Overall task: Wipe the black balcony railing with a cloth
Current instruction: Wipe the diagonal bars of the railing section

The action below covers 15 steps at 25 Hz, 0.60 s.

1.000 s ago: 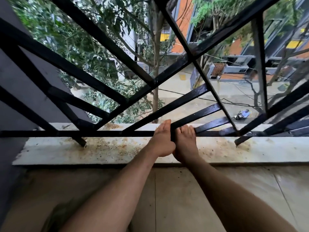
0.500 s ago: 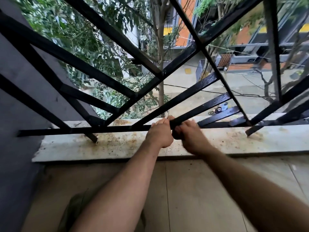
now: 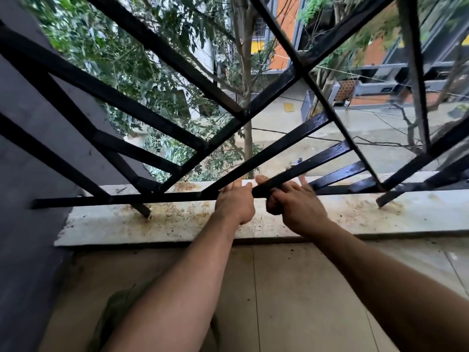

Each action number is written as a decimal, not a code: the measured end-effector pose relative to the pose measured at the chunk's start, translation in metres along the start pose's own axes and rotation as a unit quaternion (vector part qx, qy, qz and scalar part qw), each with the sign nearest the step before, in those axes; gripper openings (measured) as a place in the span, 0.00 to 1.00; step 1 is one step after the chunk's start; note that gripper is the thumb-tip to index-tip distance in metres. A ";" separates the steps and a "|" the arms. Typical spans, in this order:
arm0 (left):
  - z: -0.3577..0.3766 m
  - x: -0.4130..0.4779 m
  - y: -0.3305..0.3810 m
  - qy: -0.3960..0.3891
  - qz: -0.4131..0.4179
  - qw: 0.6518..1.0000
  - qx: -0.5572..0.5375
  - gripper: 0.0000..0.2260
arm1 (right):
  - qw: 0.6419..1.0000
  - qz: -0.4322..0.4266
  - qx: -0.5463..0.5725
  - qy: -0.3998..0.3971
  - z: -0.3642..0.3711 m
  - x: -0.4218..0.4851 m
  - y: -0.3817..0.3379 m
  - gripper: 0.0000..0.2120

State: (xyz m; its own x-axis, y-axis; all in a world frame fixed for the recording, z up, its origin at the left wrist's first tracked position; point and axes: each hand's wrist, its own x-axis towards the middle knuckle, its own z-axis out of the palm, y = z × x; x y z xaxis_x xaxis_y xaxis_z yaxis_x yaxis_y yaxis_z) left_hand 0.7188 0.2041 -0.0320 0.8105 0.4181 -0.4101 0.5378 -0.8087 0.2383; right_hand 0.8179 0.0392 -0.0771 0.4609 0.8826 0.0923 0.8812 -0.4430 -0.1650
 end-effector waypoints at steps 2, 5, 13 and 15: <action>-0.002 -0.005 0.000 0.003 -0.021 1.000 0.010 0.31 | 0.996 0.078 -0.048 -0.006 -0.003 -0.013 -0.003 0.27; 0.004 -0.007 -0.007 0.011 -0.037 0.999 0.033 0.32 | 0.964 0.257 0.056 0.038 0.019 0.011 -0.065 0.27; 0.004 -0.020 -0.008 0.009 -0.010 1.000 0.008 0.35 | 0.978 0.014 0.073 0.197 -0.048 -0.031 -0.054 0.07; 0.000 -0.025 -0.011 0.003 -0.018 0.999 -0.030 0.33 | 0.965 0.003 -0.054 0.258 -0.064 -0.019 -0.049 0.13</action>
State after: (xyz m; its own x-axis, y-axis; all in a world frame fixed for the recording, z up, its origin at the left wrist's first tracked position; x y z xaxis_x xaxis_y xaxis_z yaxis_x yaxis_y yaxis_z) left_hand 0.6927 0.2022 -0.0246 0.7920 0.4488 -0.4139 0.5792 -0.7669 0.2766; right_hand 0.7724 0.0338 -0.0080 0.4324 0.6967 0.5724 0.8713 -0.4863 -0.0661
